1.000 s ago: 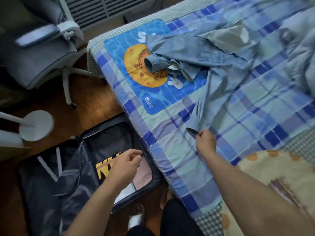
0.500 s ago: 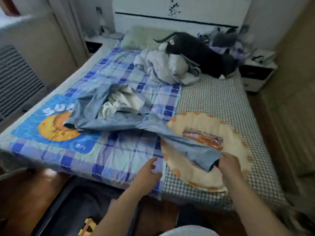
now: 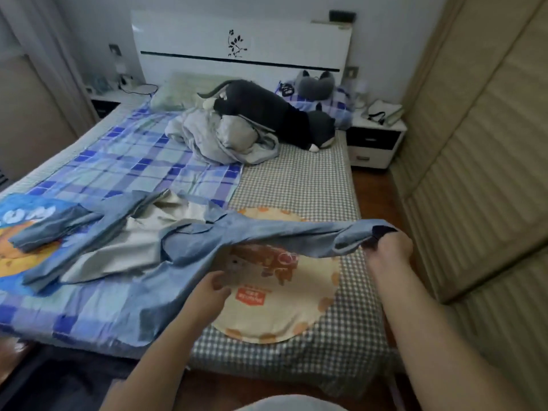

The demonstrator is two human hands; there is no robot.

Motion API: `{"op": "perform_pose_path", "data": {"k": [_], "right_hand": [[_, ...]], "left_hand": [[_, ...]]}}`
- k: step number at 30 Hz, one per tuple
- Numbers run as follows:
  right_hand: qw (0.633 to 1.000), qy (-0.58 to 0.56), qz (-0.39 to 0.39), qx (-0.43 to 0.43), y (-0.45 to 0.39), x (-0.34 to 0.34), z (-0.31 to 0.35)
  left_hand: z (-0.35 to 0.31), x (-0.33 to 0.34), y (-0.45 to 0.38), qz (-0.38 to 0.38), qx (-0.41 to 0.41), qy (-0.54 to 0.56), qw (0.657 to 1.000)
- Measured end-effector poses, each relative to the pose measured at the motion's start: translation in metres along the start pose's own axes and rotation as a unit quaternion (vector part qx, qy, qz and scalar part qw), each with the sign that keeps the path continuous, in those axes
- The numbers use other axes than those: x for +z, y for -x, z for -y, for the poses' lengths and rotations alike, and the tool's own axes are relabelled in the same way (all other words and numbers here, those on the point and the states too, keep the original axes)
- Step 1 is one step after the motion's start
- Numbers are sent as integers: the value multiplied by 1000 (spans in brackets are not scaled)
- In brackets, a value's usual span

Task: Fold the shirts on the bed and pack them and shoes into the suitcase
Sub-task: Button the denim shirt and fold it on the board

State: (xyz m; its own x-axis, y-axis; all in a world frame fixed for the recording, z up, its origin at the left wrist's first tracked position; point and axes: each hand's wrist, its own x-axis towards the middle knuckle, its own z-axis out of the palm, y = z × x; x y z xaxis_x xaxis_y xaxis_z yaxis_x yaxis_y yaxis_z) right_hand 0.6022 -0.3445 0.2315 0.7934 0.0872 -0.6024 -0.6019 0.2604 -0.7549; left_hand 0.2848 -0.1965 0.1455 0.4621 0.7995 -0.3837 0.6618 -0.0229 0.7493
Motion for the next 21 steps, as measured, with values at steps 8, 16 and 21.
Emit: {"op": "perform_pose_path", "data": {"k": [8, 16, 21], "right_hand": [[925, 348, 57, -140, -118, -92, 84], [744, 635, 199, 60, -131, -124, -75], [685, 667, 289, 43, -109, -80, -115]], "left_hand": [[-50, 101, -13, 55, -49, -9, 997], [-11, 104, 3, 84, -156, -37, 983], [39, 57, 2, 13, -214, 10, 977]]}}
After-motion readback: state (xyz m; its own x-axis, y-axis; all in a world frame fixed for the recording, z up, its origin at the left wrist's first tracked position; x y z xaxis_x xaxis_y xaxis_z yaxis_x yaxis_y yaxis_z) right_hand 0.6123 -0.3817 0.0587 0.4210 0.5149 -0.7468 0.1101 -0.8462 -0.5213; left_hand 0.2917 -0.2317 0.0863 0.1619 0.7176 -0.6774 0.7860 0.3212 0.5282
